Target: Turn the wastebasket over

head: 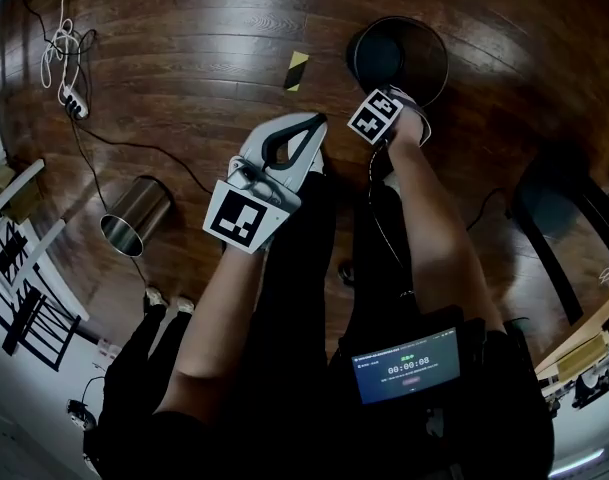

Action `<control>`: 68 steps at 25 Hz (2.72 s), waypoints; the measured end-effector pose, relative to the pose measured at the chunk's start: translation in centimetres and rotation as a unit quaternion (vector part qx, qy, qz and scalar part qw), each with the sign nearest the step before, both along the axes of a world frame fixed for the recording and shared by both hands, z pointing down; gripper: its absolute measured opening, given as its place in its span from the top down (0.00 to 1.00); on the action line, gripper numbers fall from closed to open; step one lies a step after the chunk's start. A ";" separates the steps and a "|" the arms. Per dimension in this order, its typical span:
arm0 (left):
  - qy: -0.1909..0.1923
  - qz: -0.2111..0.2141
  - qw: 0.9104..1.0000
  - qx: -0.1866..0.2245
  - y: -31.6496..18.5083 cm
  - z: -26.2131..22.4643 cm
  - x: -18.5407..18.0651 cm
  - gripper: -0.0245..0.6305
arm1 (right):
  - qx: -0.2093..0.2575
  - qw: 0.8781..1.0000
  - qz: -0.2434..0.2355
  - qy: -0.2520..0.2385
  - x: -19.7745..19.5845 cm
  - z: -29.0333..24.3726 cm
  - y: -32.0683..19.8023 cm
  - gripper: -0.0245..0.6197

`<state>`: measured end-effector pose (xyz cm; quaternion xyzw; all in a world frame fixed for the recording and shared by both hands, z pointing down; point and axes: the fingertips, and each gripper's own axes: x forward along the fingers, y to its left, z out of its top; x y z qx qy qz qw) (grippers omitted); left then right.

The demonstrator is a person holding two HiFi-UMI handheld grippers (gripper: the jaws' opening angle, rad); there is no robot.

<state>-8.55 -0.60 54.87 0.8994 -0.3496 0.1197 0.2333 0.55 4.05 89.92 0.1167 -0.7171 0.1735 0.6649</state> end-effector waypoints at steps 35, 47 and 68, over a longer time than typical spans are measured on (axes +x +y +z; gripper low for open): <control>0.056 0.134 0.979 0.146 9.3 -40.4 8.3 0.96 | 0.269 0.738 0.178 -0.593 2.3 -74.7 3.9 0.95; 0.096 0.147 0.974 0.144 11.7 -52.2 10.3 0.96 | 0.294 0.718 0.157 -0.611 4.7 -88.4 6.9 0.95; 0.128 0.190 0.962 0.146 11.6 -51.5 9.9 0.96 | 0.333 0.725 0.157 -0.582 5.0 -87.2 7.1 0.95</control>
